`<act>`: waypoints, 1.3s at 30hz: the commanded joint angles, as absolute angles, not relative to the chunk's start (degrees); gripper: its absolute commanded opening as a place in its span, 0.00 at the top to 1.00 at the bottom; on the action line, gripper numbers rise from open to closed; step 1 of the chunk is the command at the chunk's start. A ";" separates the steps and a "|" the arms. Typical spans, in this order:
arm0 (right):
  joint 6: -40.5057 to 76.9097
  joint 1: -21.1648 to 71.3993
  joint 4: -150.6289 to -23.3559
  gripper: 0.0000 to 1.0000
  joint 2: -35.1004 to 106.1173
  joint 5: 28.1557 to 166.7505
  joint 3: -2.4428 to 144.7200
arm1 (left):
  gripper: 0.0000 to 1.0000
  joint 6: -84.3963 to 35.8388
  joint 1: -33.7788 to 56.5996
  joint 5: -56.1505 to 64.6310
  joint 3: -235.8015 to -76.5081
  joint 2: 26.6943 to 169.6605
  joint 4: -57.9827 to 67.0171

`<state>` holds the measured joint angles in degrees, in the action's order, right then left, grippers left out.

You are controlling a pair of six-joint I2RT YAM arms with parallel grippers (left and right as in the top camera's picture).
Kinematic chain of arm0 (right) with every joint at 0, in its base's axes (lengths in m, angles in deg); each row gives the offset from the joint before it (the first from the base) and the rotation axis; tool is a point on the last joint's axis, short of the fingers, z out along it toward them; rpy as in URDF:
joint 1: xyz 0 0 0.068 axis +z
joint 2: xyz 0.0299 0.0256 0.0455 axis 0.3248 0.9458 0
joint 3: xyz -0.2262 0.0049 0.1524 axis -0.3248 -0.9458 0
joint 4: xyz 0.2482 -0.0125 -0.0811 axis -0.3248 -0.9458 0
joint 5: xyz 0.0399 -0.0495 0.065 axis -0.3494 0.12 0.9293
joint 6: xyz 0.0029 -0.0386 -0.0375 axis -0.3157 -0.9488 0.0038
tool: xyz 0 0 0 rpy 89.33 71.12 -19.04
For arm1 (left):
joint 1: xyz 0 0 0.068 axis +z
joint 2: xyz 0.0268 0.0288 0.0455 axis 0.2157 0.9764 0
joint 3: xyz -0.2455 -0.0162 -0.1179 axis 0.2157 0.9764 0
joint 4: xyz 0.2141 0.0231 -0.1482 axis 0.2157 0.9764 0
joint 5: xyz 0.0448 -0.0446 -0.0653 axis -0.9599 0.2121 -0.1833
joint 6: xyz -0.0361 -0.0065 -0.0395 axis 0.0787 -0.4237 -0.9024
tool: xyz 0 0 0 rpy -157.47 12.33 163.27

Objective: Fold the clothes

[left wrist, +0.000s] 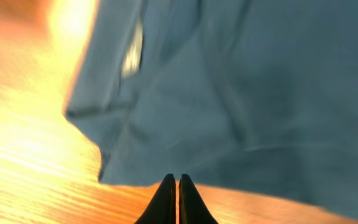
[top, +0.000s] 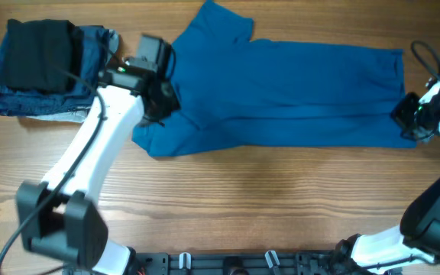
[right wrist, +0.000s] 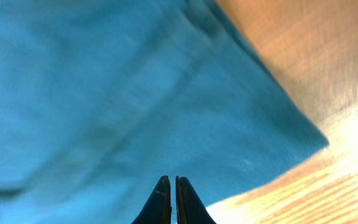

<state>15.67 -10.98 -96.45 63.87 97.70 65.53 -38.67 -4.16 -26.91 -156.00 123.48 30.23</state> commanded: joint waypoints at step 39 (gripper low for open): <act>-12.62 28.36 -104.34 0.96 63.74 110.01 77.77 | 0.96 -34.82 7.66 -34.21 -160.02 125.97 23.76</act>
<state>-8.24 20.25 -105.98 62.67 110.95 77.36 -35.22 5.85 -28.65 -159.61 125.97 24.57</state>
